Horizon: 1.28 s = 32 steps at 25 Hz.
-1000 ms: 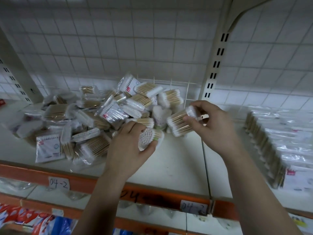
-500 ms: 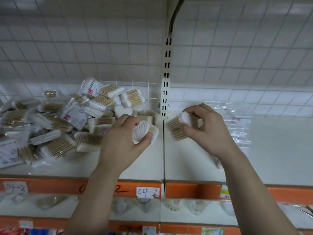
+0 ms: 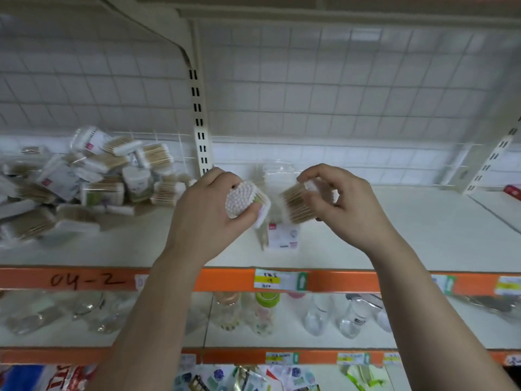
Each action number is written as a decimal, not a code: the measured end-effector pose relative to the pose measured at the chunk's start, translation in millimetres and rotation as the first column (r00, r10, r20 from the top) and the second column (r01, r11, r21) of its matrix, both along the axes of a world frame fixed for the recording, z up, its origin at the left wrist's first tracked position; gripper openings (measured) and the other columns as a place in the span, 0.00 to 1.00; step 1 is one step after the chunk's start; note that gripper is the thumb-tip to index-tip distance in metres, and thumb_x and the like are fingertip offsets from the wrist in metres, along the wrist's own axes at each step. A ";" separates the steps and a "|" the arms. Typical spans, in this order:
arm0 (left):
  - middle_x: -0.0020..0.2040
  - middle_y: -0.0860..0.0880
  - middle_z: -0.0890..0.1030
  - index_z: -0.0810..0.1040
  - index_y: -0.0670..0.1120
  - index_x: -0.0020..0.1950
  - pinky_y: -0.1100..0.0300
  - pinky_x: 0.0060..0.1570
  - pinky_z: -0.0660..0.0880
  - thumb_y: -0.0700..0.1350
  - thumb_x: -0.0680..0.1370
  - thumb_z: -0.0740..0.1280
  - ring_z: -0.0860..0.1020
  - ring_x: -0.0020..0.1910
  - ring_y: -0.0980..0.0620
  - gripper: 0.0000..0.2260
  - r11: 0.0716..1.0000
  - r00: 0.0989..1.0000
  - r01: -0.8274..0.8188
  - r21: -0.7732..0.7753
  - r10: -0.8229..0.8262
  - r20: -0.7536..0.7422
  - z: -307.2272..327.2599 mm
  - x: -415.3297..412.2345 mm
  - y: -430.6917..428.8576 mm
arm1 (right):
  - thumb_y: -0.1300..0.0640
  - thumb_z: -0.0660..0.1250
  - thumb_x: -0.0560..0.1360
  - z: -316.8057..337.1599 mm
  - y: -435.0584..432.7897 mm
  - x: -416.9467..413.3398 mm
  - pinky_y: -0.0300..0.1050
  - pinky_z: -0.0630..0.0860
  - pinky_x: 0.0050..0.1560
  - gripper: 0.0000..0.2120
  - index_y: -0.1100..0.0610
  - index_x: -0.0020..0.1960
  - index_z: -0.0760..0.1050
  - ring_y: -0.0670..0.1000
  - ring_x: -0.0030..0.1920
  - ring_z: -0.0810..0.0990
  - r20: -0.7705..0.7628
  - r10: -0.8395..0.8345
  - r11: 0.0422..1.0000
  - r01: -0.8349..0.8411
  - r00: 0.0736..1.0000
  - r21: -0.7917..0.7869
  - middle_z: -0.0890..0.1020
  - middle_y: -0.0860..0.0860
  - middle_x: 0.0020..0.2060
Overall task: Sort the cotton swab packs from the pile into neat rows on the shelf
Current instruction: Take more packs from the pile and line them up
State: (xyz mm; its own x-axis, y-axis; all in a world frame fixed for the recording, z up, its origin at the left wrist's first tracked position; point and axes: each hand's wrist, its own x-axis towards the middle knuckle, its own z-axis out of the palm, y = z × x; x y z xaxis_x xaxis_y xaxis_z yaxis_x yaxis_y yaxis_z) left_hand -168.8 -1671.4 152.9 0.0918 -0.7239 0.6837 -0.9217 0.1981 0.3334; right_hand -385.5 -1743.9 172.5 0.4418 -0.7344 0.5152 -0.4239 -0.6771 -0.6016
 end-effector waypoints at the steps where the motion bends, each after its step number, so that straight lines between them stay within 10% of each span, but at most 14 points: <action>1: 0.46 0.54 0.74 0.75 0.49 0.49 0.55 0.41 0.73 0.62 0.70 0.63 0.75 0.43 0.53 0.19 1.000 1.000 0.007 -0.004 -0.007 -0.007 1.2 -12.9 -1.1 | 0.54 0.65 0.71 0.9 0.7 -13.9 0.46 0.76 0.47 0.12 0.44 0.53 0.75 0.44 0.49 0.76 -0.005 -0.012 1.000 0.012 1.000 0.011 0.78 0.41 0.50; 10: 0.46 0.55 0.76 0.77 0.48 0.48 0.56 0.46 0.73 0.61 0.68 0.63 0.76 0.46 0.52 0.18 0.988 0.986 0.155 -0.023 -0.157 -0.056 9.9 -109.4 -36.0 | 0.43 0.65 0.59 -5.4 -3.0 -109.9 0.31 0.69 0.48 0.32 0.45 0.63 0.72 0.37 0.52 0.72 -0.017 -0.160 0.982 0.161 0.987 0.097 0.73 0.41 0.52; 16: 0.46 0.55 0.76 0.77 0.50 0.49 0.60 0.45 0.71 0.60 0.69 0.64 0.75 0.45 0.53 0.17 0.969 0.967 0.248 0.000 -0.248 -0.063 1.3 -154.2 -81.8 | 0.46 0.74 0.67 -15.3 -37.8 -153.9 0.23 0.65 0.41 0.16 0.46 0.53 0.75 0.39 0.44 0.73 -0.013 -0.433 0.898 0.432 0.901 0.080 0.74 0.47 0.46; 32: 0.46 0.56 0.78 0.78 0.50 0.50 0.62 0.42 0.72 0.62 0.69 0.61 0.77 0.45 0.54 0.20 0.954 0.979 0.205 0.220 -0.199 -0.050 -42.8 -199.4 -144.1 | 0.44 0.70 0.71 -80.1 -156.2 -175.5 0.43 0.70 0.58 0.30 0.55 0.68 0.69 0.54 0.59 0.73 -0.271 -0.427 0.825 0.494 0.863 0.274 0.72 0.51 0.57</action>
